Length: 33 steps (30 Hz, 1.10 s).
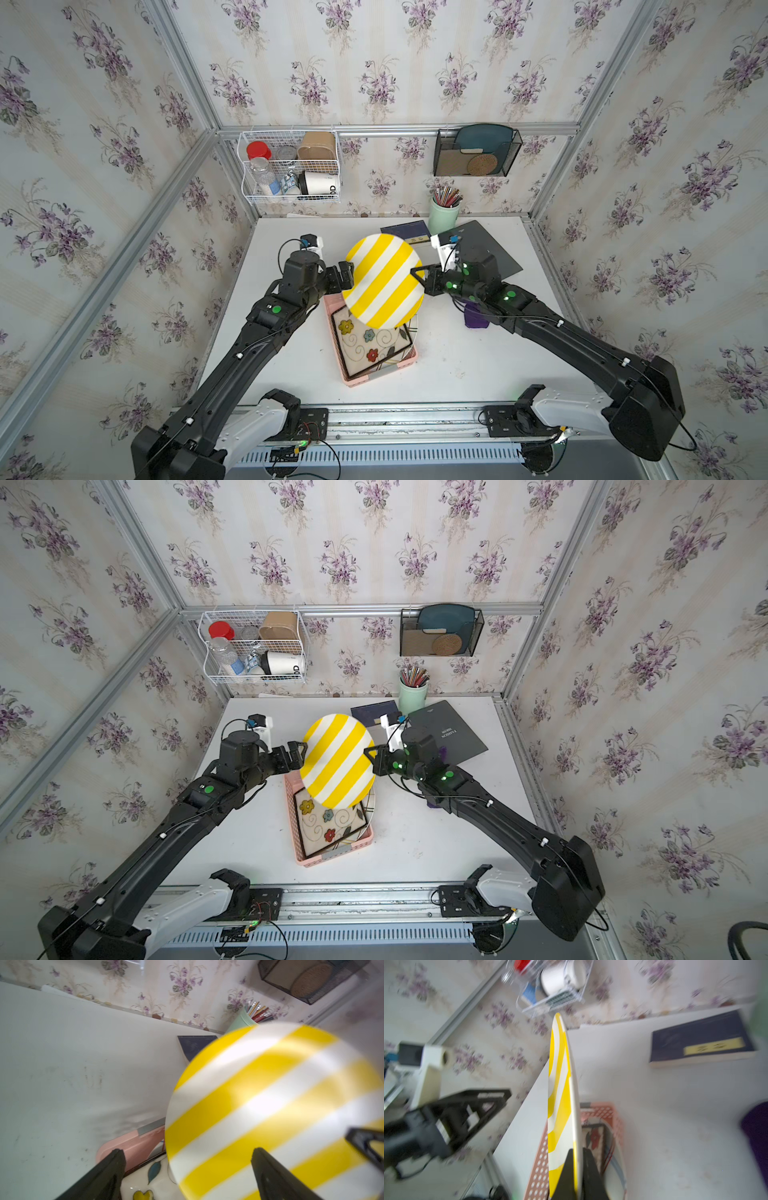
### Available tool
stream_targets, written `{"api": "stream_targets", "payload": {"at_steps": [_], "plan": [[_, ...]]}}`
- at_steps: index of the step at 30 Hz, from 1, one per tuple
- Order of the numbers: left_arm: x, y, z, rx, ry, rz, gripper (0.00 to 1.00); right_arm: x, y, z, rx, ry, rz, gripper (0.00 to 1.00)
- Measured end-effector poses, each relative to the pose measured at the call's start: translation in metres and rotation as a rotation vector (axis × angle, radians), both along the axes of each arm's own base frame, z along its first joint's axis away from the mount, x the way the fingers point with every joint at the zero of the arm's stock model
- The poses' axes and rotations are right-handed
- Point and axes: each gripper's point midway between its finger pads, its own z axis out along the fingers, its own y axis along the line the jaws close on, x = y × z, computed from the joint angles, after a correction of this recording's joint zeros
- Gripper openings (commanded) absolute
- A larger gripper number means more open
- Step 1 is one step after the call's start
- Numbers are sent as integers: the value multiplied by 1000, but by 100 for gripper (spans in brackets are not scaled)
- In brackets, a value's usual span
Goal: Wipe the wet plate dry
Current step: Pick up the plate from the bin, then pick up the towel at the center of the board.
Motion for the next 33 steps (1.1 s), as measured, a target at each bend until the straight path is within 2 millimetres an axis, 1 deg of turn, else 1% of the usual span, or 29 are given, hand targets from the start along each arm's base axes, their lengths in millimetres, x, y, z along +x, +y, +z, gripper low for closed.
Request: {"api": "stream_targets", "payload": {"at_steps": [2, 3, 5, 6, 7, 8, 9, 12, 14, 15, 16, 18, 19, 21, 23, 25, 27, 28, 30, 31, 32, 33], "plan": [[0, -35, 3, 13, 3, -61, 95, 33, -50, 15, 17, -27, -196, 0], [2, -52, 2, 24, 12, -84, 95, 48, -82, 18, 23, -34, -313, 0], [9, -86, 1, 50, 23, -122, 95, 68, -149, 19, 27, -30, -531, 0], [13, -107, -8, 75, 43, -147, 95, 73, -180, 16, 27, -16, -629, 0], [18, -133, -13, 89, 57, -181, 95, 74, -208, 13, 18, -1, -714, 0], [22, -155, -21, 107, 72, -208, 95, 73, -231, 10, 12, 18, -781, 0], [26, -178, -28, 129, 87, -236, 95, 70, -249, 8, 5, 35, -836, 0], [40, -242, -46, 172, 105, -306, 95, 51, -292, 7, -5, 78, -978, 0], [51, -284, -67, 201, 118, -340, 95, 30, -313, 10, -3, 90, -1074, 0], [57, -306, -80, 212, 118, -361, 95, 19, -321, 10, 3, 93, -1118, 0], [61, -320, -97, 231, 135, -376, 96, 9, -325, 11, 6, 93, -1147, 0], [66, -344, -140, 292, 187, -409, 96, -13, -326, 2, 30, 121, -1172, 0], [70, -349, -152, 306, 198, -412, 96, -22, -324, -3, 40, 141, -1170, 0], [74, -350, -173, 337, 231, -409, 95, -39, -321, -13, 54, 181, -1172, 0], [72, -344, -194, 372, 272, -405, 95, -55, -316, -17, 70, 211, -1161, 0], [67, -337, -216, 402, 313, -410, 95, -66, -312, -16, 91, 217, -1144, 0], [55, -337, -238, 413, 357, -468, 91, -75, -308, -14, 99, 214, -1128, 0], [50, -342, -240, 416, 346, -508, 88, -79, -307, -13, 99, 215, -1120, 0], [38, -358, -240, 393, 334, -594, 83, -87, -304, -14, 78, 218, -1102, 0], [32, -366, -241, 391, 323, -630, 76, -89, -304, -15, 66, 220, -1094, 0], [27, -372, -241, 386, 313, -659, 61, -91, -303, -15, 56, 221, -1087, 0], [23, -377, -242, 380, 309, -682, 38, -92, -302, -16, 49, 224, -1080, 0]]}}
